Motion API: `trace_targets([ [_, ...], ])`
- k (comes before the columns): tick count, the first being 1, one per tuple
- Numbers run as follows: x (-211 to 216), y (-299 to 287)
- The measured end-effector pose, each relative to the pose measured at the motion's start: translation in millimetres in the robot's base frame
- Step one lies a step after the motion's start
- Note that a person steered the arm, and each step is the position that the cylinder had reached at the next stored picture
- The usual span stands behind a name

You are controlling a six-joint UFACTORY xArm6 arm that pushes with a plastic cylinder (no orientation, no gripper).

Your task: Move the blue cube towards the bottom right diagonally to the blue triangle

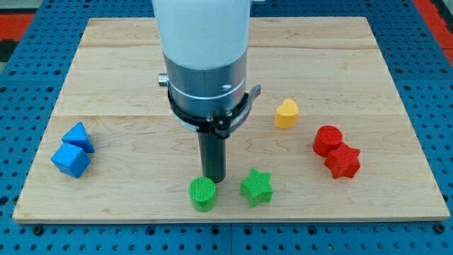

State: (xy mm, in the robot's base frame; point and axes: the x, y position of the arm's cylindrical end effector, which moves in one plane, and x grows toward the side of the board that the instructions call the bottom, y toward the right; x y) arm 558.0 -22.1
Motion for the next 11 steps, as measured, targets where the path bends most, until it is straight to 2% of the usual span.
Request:
trace_targets([
  [3,6,-121],
  [5,9,-260],
  [6,-8,-269],
  [7,-19,-185],
  [8,-17,-144],
  [9,-4,-175],
  [10,-7,-235],
  [11,-53,-243],
])
